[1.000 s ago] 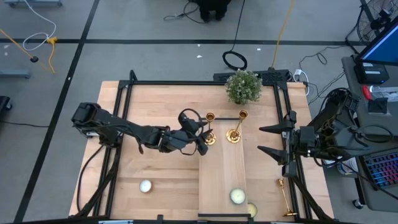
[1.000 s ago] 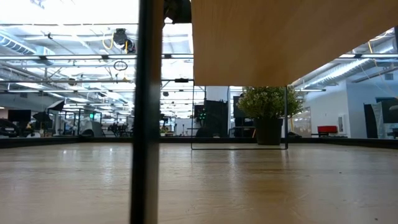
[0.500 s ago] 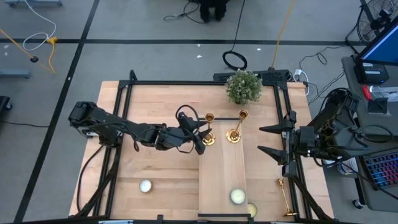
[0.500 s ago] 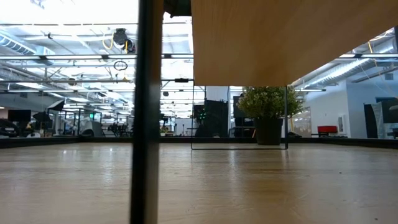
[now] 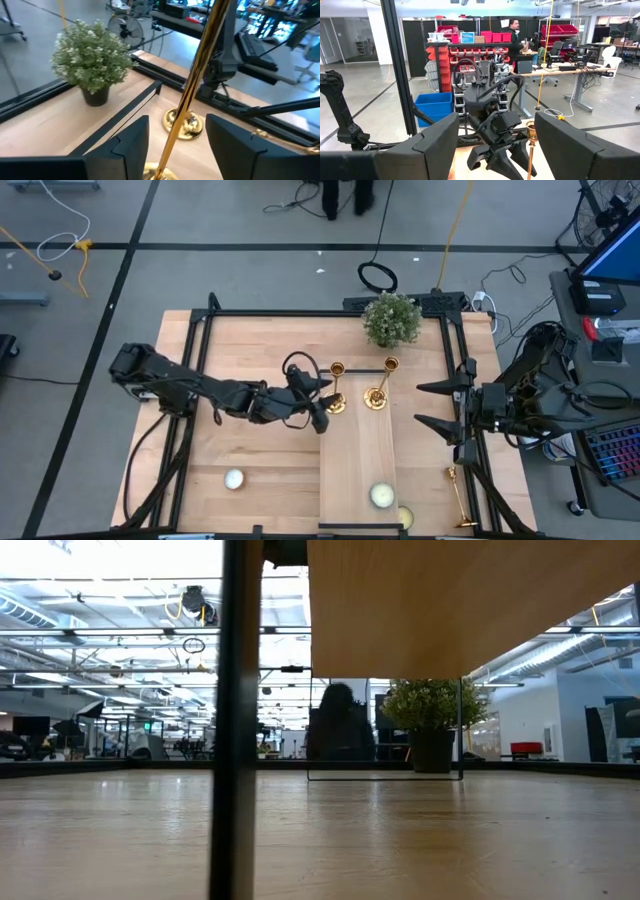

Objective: Pick & Place candle stick holders
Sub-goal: Put the top gold candle holder on the shelf

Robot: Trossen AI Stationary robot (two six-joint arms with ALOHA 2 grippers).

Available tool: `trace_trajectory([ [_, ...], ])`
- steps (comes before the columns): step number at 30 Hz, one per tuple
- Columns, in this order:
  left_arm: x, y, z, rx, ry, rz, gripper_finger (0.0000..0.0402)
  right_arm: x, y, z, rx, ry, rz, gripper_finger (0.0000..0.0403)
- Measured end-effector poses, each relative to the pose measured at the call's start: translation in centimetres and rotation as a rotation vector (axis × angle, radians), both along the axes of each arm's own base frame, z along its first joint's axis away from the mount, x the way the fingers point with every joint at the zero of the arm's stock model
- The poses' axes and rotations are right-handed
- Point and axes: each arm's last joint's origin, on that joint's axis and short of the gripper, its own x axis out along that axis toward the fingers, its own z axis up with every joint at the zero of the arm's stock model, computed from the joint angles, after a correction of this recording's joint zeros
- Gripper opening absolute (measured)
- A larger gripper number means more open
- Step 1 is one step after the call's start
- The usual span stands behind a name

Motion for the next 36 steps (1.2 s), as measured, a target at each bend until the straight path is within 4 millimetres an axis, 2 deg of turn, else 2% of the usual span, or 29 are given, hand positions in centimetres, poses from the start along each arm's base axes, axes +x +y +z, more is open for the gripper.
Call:
trace_trajectory([
  [6, -0.4, -0.2, 0.0, 0.016, 0.023, 0.035, 0.0231, 0.0, 0.0, 0.0, 0.002, -0.001, 0.000, 0.0256],
  [12, -1.3, -0.3, 0.0, -0.043, 0.062, 0.024, 0.0234, 0.0, 0.0, 0.0, 0.002, -0.001, 0.000, 0.0256],
  [15, -1.8, -0.5, 0.3, -0.134, 0.063, -0.016, 0.0234, 0.0, 0.0, 0.0, 0.003, -0.001, 0.000, 0.0256],
  [19, -2.9, -1.2, -0.1, -0.272, 0.163, -0.110, 0.0228, 0.0, 0.0, -0.1, -0.002, 0.009, 0.000, 0.0256],
  [22, -3.8, -2.1, -1.0, -0.332, 0.274, -0.172, 0.0205, 0.2, 0.1, -0.8, 0.001, 0.025, -0.010, 0.0256],
  [25, -4.4, -2.9, -1.1, -0.347, 0.321, -0.210, 0.0165, 0.8, 0.2, -2.2, 0.017, 0.047, -0.051, 0.0256],
  [32, -4.5, -2.3, -1.5, -0.244, 0.388, -0.224, 0.0019, 2.4, -0.1, -7.0, 0.191, 0.091, -0.129, 0.0242],
  [36, -4.2, -1.1, -1.6, -0.188, 0.421, -0.256, 0.0006, 2.7, -0.8, -9.2, 0.313, 0.103, -0.136, 0.0207],
])
